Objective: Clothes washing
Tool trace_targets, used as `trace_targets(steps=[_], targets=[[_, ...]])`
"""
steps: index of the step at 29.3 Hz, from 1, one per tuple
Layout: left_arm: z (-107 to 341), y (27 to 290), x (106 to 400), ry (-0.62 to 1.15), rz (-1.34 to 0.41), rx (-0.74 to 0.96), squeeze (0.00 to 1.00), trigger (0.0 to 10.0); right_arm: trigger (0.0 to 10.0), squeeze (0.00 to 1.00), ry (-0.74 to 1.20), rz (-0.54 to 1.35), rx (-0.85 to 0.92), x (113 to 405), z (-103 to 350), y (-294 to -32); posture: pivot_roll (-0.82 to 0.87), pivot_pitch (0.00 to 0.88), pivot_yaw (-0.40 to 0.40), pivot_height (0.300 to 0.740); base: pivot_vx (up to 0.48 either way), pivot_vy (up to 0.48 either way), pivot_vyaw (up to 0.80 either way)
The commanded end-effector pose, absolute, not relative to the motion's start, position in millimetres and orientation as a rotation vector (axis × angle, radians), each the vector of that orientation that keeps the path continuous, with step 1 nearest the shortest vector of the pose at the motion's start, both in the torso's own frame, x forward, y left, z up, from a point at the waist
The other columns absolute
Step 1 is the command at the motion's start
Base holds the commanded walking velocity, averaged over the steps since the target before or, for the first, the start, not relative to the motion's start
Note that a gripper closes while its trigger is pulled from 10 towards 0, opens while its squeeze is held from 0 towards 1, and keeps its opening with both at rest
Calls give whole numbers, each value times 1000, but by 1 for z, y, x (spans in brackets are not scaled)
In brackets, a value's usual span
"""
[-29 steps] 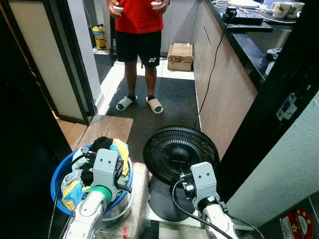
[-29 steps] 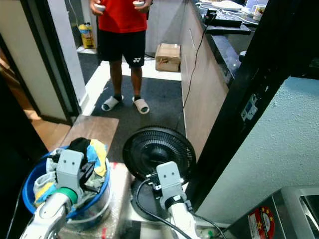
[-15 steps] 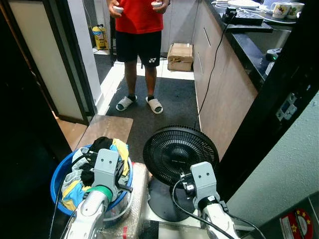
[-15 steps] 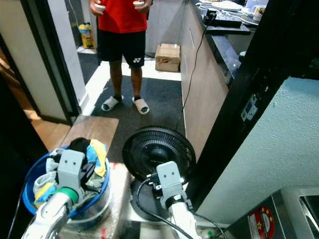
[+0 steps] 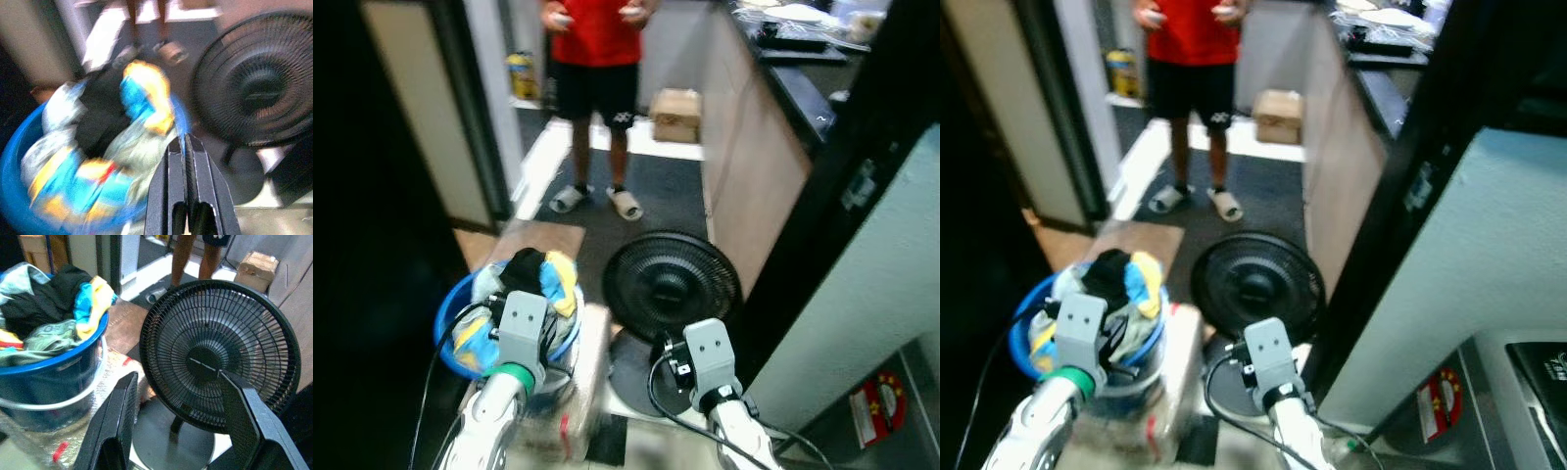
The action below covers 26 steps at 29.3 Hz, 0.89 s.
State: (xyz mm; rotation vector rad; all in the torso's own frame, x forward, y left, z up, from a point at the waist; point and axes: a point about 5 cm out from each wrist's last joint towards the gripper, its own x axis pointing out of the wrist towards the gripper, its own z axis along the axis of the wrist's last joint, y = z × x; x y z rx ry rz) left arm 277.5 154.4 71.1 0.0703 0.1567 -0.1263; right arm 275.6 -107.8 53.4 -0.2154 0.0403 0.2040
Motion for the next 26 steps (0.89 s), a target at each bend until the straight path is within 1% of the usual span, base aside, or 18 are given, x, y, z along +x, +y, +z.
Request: trace_targets(steps=[1,8,15,23,26], targets=[[72,150,278,154,-143,78,0,10000,10000,0,62,197,-216,271,47,-111,79,0,12,740,-352,0,0],[72,150,278,154,-141,79,0,10000,10000,0,60,207,-208,271,47,-110,80,0,14,740,-328,0,778],[71,152,278,157,-132,84,0,10000,10000,0,63,202,-212,271,46,-111,82,0,15,740,0,0,800],[71,153,278,149,-124,90,0,10000,10000,0,58,214,-186,271,47,-108,83,0,14,740,0,0,0],[70,152,278,147,-125,92,0,10000,10000,0,59,216,-184,271,47,-107,83,0,14,740,359,0,0]])
